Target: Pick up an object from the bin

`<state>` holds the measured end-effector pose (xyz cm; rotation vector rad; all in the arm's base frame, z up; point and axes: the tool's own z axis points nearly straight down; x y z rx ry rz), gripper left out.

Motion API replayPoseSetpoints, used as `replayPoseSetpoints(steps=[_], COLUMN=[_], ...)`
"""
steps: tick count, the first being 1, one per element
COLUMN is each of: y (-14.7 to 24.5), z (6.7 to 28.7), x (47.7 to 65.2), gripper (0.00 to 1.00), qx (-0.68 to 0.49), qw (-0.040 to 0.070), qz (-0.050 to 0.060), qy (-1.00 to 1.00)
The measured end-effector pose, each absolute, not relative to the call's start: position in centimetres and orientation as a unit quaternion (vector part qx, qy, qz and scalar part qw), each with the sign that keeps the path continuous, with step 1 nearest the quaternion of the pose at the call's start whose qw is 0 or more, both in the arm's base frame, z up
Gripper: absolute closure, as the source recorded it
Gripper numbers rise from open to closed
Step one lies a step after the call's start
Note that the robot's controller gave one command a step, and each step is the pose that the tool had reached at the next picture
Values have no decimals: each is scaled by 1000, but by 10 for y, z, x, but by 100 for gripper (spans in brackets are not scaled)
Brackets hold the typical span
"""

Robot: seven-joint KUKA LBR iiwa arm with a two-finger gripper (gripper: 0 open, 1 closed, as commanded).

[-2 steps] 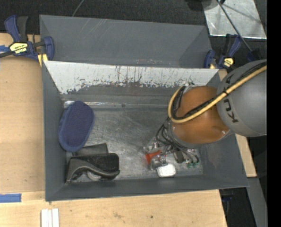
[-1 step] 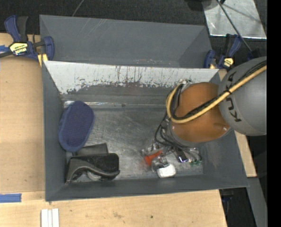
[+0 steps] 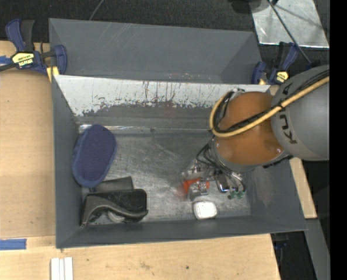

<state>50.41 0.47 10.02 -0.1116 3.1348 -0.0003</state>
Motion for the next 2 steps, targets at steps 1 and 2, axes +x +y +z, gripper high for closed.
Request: replayPoseSetpoints(steps=[1,2], y=[10,10], z=[78,80], x=[531,532], gripper=[0,0], qx=[-159,-158], qw=[-2,2], qz=[-1,0], qy=[987,987])
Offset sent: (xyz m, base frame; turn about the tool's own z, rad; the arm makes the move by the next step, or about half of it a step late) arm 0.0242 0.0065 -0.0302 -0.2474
